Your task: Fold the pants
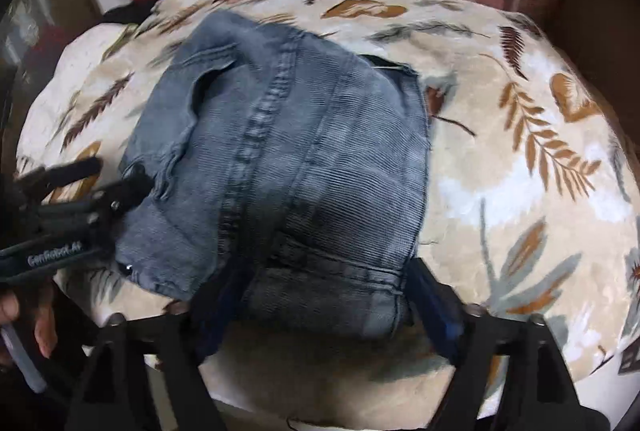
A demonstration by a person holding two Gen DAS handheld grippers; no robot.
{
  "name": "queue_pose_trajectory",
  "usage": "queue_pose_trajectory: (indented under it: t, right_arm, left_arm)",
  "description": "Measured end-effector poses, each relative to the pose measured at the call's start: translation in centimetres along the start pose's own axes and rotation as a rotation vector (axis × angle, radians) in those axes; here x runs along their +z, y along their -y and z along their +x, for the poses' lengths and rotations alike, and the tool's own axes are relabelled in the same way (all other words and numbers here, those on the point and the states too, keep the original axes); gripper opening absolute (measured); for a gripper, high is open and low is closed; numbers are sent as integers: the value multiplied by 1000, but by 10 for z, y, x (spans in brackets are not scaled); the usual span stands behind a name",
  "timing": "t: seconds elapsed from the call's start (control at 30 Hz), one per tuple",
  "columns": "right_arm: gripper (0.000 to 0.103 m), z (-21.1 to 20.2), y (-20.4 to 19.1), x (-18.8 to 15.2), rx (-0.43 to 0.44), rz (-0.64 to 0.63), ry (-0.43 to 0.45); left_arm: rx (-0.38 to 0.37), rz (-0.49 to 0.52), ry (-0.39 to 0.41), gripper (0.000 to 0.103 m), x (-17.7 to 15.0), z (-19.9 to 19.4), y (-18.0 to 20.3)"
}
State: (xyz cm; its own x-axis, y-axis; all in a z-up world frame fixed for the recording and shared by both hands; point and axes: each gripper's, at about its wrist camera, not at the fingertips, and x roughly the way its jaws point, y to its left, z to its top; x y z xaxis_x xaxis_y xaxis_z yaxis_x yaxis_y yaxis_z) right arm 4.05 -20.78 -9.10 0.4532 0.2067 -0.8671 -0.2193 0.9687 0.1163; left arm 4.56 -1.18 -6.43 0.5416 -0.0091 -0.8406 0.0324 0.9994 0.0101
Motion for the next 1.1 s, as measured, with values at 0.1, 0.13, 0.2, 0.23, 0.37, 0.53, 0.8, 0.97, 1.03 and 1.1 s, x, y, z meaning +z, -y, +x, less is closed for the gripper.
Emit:
queue_pose_trajectory:
  t: [0.1,0.13,0.2,0.23,0.37,0.53,0.8,0.97,1.03,1.1]
  right_arm:
    - [85,-9,10,4,57,44,19]
    - [85,-13,15,5,81,61,33]
    - [85,-22,30,8,150,150,61]
    - [85,-24,37,6,196,212,76]
    - [85,-29,71,-1,360,439,93]
    - [84,-19,75,-22,436,524,38]
    - [72,13,80,-25,407,562,-55]
    - [34,9,78,-26,287,494,-54]
    - [34,9,72,-24,244,439,-64]
    - [35,10,66,-19,214,384,-92]
  left_arm:
    - [-4,-10,-4,90,2,-5,-1]
    - [-8,-16,1,90,2,-8,-1]
    - [-48,-48,34,90,1,-19,-4]
    - [-69,-71,53,90,0,-25,-5]
    - [-109,-122,52,90,-4,-24,-6]
    - [-88,-103,11,90,-12,-6,0]
    - [-87,-100,12,92,-13,-5,-1]
    - [-79,-105,8,92,-10,-9,-2]
    - [-72,-102,32,92,-7,-19,0]
    - [-76,-87,93,92,-4,-33,3]
